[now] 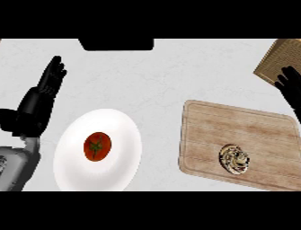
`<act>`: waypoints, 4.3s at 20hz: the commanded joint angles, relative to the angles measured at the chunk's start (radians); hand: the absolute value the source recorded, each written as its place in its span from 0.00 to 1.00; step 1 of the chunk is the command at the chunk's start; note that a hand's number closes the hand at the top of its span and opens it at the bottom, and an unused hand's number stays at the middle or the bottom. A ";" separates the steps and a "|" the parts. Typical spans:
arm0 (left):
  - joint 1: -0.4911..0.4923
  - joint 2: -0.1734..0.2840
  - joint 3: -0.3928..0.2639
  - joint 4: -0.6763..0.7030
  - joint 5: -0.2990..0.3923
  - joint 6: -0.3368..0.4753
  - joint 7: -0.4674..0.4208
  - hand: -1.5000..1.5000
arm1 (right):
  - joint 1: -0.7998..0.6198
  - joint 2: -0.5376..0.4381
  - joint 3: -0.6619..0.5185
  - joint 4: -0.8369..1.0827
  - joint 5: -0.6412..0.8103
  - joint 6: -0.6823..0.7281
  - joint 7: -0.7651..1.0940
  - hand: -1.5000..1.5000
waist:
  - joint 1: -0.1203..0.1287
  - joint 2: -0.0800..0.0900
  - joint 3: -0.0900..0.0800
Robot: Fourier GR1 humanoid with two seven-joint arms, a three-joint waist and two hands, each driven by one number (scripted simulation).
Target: Pick the cupcake from the cutting board and place it in the basket
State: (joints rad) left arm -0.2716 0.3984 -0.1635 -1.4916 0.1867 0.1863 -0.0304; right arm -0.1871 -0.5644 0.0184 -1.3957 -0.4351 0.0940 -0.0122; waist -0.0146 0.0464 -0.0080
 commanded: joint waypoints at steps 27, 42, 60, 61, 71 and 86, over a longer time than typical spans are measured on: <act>0.378 -0.046 -0.019 0.172 0.081 -0.007 0.226 0.50 | -0.257 -0.240 0.332 -0.536 0.735 -0.066 0.678 0.00 | -0.041 -0.073 -0.001; 0.394 -0.027 0.002 0.130 0.097 -0.038 0.240 0.50 | -0.347 -0.596 0.157 -0.736 0.063 0.437 1.109 0.00 | -0.012 -0.056 0.004; 0.356 -0.069 -0.033 0.085 0.038 -0.017 0.299 0.50 | -0.199 -0.491 0.281 -0.842 0.222 0.196 1.090 0.00 | 0.026 -0.045 0.008; 0.341 -0.069 -0.004 0.157 0.051 -0.038 0.255 0.50 | -0.148 -0.476 0.283 -0.814 0.275 0.202 1.029 0.00 | 0.016 -0.043 0.008; 0.383 -0.104 -0.037 0.106 0.007 -0.012 0.270 0.50 | -0.059 -0.399 0.389 -0.742 0.470 0.212 0.966 0.00 | 0.017 -0.045 0.009; 0.384 -0.063 0.030 0.056 0.028 -0.070 0.310 0.50 | 0.035 -0.213 0.471 -0.610 0.754 0.144 0.825 0.00 | 0.019 -0.046 0.009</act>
State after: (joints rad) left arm 0.0815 0.3304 -0.1330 -1.4595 0.2079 0.1228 0.1986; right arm -0.1616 -0.8199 0.4874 -2.0555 0.2693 0.2498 0.8539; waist 0.0006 -0.0087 0.0108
